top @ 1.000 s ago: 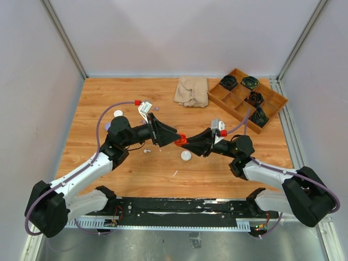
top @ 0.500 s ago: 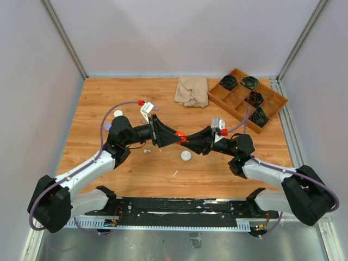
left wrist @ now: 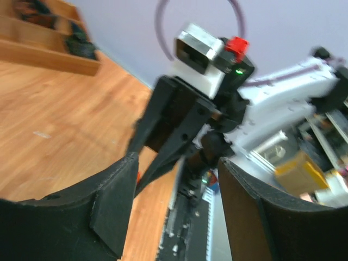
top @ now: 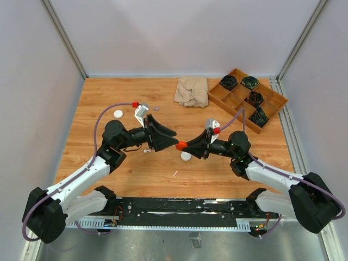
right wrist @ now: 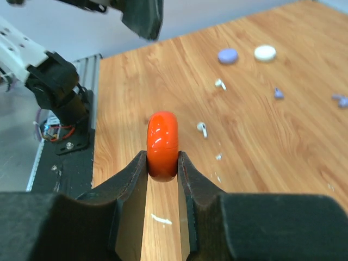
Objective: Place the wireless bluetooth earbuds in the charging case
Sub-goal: Close the charging case, then place the charging case at the center of the board.
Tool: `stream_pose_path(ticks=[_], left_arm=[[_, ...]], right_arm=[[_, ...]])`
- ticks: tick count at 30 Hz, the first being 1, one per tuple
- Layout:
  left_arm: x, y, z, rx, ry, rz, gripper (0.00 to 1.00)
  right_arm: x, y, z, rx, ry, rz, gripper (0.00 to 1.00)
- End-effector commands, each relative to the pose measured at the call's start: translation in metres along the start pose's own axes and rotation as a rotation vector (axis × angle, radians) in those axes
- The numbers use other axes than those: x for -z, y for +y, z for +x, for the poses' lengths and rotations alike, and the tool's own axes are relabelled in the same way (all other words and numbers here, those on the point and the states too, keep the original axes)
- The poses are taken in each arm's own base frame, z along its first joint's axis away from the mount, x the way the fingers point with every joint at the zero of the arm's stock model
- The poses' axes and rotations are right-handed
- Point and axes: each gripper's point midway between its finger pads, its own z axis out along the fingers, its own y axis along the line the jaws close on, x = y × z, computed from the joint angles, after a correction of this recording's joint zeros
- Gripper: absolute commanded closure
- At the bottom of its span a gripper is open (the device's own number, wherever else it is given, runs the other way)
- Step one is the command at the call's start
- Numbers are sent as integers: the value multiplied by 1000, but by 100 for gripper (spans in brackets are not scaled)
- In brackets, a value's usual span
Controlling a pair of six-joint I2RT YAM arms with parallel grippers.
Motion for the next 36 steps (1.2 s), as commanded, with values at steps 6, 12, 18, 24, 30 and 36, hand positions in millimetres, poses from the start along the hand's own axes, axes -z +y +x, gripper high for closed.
stream_pose_path(ticks=[6, 12, 18, 24, 30, 36], left_arm=[[49, 115, 3, -30, -40, -707, 28], [95, 155, 14, -13, -67, -1015, 23], [121, 176, 20, 16, -82, -1181, 17], [134, 188, 25, 58, -83, -1246, 14], [146, 196, 29, 73, -95, -1287, 12], [151, 199, 30, 81, -101, -1308, 11]], right_arm=[[52, -66, 53, -179, 298, 396, 99], [89, -92, 79, -320, 383, 570, 99], [90, -99, 100, -453, 451, 581, 97], [77, -97, 123, -614, 521, 512, 91], [66, -96, 138, -731, 543, 457, 82], [65, -94, 153, -799, 571, 448, 66]])
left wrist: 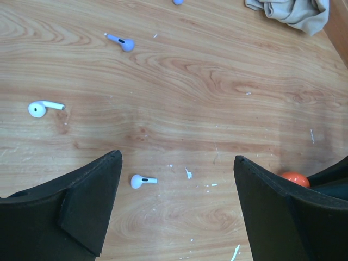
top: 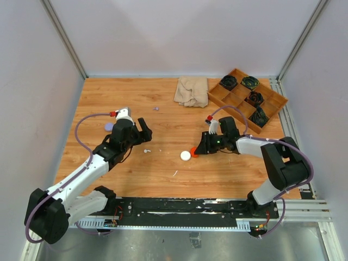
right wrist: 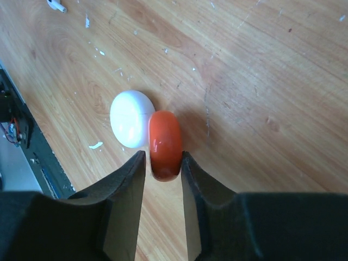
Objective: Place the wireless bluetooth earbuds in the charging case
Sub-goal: Place the charging case at the center of the board.
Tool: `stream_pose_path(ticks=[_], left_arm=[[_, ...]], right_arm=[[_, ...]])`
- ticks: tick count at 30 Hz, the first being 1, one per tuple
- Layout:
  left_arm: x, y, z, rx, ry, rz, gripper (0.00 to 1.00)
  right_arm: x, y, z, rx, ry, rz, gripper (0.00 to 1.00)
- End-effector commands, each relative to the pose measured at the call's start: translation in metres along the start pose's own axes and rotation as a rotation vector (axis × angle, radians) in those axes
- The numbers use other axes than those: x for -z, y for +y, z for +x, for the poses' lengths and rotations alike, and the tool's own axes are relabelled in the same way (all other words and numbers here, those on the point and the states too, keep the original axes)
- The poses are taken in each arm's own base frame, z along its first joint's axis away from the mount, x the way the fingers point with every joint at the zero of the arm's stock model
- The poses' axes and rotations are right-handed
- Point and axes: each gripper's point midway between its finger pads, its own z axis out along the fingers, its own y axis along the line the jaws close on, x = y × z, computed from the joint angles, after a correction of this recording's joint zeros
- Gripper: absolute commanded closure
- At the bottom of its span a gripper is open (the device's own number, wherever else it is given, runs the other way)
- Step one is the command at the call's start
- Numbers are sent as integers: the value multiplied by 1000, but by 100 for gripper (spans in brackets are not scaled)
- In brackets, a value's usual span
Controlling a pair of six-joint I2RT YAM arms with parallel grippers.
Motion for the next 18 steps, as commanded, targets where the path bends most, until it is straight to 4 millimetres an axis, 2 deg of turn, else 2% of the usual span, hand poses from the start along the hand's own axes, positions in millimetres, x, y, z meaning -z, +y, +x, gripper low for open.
stream_pose_path(ticks=[1, 6, 11, 13, 18], left_arm=[[-3, 12, 1, 13, -11, -49, 11], [-4, 16, -1, 15, -10, -79, 11], [-8, 26, -5, 18, -14, -145, 11], [-8, 32, -8, 22, -6, -176, 11], [-10, 56, -30, 30, -20, -295, 11]], right_arm=[[-2, -3, -2, -37, 14, -5, 60], [3, -16, 2, -10, 23, 77, 39], [13, -28, 2, 27, -10, 168, 28], [18, -30, 0, 52, -32, 197, 19], [38, -30, -15, 132, -130, 272, 6]])
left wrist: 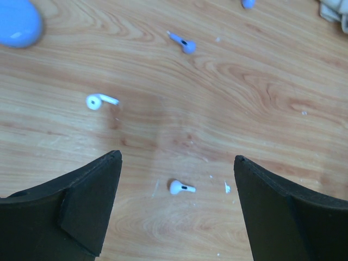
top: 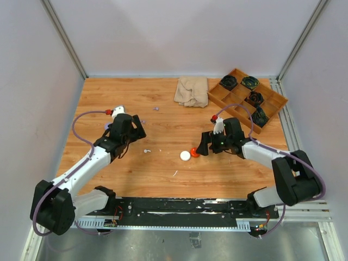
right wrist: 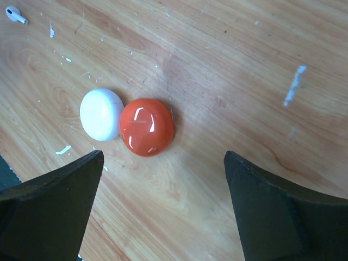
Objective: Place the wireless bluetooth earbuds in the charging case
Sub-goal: Place the charging case at the center of the board, then pick up the charging case at the center of the board.
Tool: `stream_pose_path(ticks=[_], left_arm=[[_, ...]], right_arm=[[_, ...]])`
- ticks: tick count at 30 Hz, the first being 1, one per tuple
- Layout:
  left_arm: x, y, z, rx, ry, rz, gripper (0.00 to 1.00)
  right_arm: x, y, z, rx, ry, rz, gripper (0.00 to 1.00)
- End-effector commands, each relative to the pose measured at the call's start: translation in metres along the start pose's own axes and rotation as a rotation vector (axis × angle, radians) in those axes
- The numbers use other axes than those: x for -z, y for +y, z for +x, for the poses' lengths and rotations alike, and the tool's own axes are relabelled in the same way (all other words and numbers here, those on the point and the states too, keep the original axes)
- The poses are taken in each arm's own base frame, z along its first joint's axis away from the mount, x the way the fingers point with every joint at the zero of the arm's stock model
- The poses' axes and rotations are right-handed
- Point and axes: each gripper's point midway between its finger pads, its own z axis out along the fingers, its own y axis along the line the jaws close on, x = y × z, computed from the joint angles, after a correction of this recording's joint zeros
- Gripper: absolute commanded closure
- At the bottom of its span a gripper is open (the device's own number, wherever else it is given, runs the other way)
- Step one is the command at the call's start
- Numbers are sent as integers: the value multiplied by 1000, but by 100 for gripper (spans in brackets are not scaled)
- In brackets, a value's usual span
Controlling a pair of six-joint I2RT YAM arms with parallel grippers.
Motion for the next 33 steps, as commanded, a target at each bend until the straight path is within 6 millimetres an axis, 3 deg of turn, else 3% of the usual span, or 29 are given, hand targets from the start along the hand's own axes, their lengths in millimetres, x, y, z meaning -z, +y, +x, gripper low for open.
stream_pose_path(ticks=[1, 7, 14, 20, 33], left_arm=[[-2, 23, -38, 29, -66, -136, 11], [-19, 71, -62, 101, -39, -287, 11], [-45, 119, -81, 83, 24, -445, 12], [-70, 132, -89, -67, 164, -468, 15], [-116, 148, -68, -113, 402, -389, 23]], right_arm=[[19, -18, -9, 70, -86, 126, 3], [41, -21, -25, 122, -220, 202, 1], [51, -15, -32, 146, -281, 194, 1], [52, -15, -32, 166, -276, 219, 2], [54, -9, -33, 204, -274, 225, 1]])
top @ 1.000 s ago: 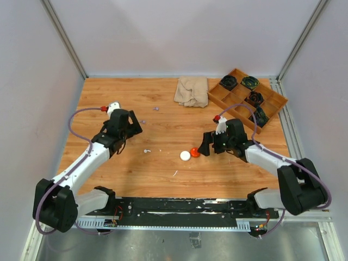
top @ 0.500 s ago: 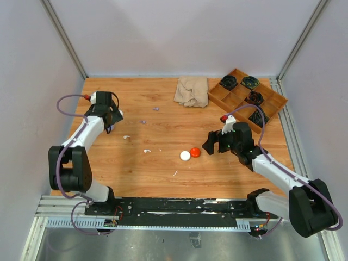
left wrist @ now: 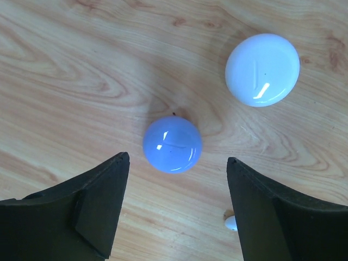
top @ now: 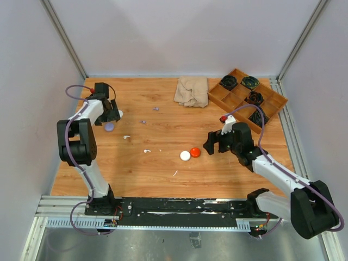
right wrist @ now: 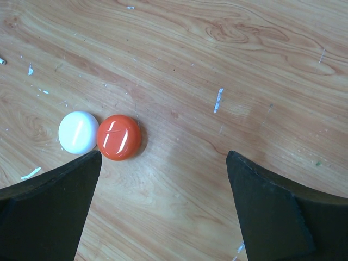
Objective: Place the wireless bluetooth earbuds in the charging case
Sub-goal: Pick up the charging case at the center of the board.
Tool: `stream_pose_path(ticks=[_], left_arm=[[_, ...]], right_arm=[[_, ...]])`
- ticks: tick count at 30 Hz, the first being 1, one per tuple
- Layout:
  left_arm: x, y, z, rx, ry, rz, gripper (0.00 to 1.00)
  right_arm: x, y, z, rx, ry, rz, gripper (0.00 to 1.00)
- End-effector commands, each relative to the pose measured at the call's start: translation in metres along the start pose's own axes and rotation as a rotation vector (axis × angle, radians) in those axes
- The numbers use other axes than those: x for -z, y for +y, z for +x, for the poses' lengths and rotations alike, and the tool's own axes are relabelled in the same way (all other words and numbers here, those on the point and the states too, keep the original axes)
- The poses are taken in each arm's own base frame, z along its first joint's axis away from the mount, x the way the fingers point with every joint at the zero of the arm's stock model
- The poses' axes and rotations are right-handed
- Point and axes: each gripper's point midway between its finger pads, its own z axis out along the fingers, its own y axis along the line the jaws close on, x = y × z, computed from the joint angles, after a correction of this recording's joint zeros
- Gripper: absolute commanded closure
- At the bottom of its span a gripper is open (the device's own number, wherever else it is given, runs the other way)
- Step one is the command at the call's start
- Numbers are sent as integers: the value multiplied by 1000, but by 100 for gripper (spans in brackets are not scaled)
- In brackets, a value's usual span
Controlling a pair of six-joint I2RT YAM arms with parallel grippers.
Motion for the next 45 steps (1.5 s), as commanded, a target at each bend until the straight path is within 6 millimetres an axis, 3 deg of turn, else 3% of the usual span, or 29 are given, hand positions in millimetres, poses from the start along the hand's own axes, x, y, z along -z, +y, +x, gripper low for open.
stream_pose_path(ticks=[1, 12, 23, 31, 37, 45], left_arm=[[-7, -2, 5, -46, 63, 30, 24], [-38, 5, 14, -29, 155, 31, 36], [-45, 6, 31, -23, 206, 45, 49], [-10, -3, 20, 49, 130, 120, 55], [33, -26, 14, 102, 22, 256, 57], [90, -64, 22, 109, -114, 405, 57]], right_arm=[[4, 1, -1, 29, -6, 8, 2], [1, 0, 2, 35, 1, 11, 1], [0, 3, 2, 35, 1, -6, 1], [1, 16, -5, 30, -36, -71, 1], [9, 35, -19, 63, -111, -153, 0], [24, 62, -39, 141, -223, -252, 0]])
